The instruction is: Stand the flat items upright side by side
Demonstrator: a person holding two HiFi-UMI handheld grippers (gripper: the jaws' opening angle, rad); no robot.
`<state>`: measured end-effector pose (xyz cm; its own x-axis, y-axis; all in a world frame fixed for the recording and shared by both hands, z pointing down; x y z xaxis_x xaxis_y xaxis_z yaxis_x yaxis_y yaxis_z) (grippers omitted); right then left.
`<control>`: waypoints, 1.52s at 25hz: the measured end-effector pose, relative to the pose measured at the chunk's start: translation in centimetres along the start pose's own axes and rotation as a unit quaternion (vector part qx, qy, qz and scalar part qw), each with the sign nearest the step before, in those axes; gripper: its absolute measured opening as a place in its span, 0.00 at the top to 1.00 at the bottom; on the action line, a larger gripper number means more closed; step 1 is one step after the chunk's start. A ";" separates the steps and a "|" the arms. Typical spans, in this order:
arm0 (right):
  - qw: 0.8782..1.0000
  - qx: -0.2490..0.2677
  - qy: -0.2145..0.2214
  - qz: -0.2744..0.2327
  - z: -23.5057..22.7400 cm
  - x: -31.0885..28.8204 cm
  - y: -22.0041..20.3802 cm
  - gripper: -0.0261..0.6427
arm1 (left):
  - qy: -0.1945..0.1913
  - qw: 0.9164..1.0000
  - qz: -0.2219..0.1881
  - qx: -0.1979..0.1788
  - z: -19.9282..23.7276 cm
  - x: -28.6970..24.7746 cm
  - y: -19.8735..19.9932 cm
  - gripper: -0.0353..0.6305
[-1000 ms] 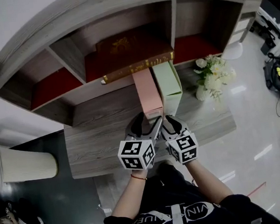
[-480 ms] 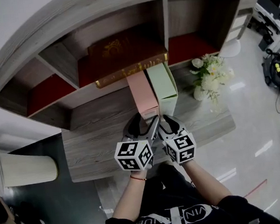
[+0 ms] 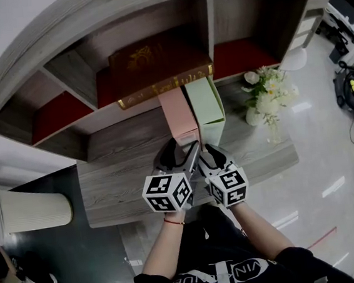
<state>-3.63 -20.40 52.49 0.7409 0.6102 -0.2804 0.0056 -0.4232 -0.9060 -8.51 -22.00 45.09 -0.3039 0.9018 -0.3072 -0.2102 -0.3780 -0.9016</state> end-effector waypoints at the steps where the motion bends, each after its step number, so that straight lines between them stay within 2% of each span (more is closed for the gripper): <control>1: 1.000 0.000 0.002 0.001 0.0 0.0 -0.1 0.68 | 0.001 1.000 -0.001 0.002 0.0 0.0 0.0 0.50; 10: 1.000 0.005 0.017 0.000 0.0 0.2 0.1 0.67 | 0.008 1.000 -0.007 0.005 0.2 -0.3 0.0 0.50; 14: 1.000 0.010 0.027 -0.005 0.1 0.5 0.5 0.67 | 0.003 1.000 -0.013 0.021 0.3 -0.2 -0.1 0.50; 23: 0.998 0.046 0.050 -0.004 1.0 1.7 1.4 0.74 | -0.001 0.999 -0.042 0.015 1.0 1.2 0.7 0.50; 30: 0.995 0.079 0.065 -0.012 2.0 3.7 2.4 0.87 | 0.032 0.997 -0.076 -0.009 1.9 3.6 1.6 0.70; 35: 0.993 0.091 0.078 -0.019 2.3 4.6 3.1 0.93 | 0.034 0.994 -0.099 -0.025 1.8 4.8 2.2 0.82; 38: 0.992 0.096 0.082 -0.025 2.6 5.1 3.5 0.95 | 0.033 0.993 -0.110 -0.033 1.6 5.7 2.5 0.92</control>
<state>-1.57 -17.03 47.05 0.8422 0.5033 -0.1934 -0.0723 -0.2499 -0.9656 -12.29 -18.14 41.55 -0.1959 0.9736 -0.1168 -0.2024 -0.1567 -0.9667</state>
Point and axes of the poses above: the fingertips, and each gripper's own axes: x backward along the fingers, z to its left, y out of its top, the point moved 1 cm from there along x, backward along the fingers, and after that the axes turned 6 degrees about y, right-handed, at the moved point
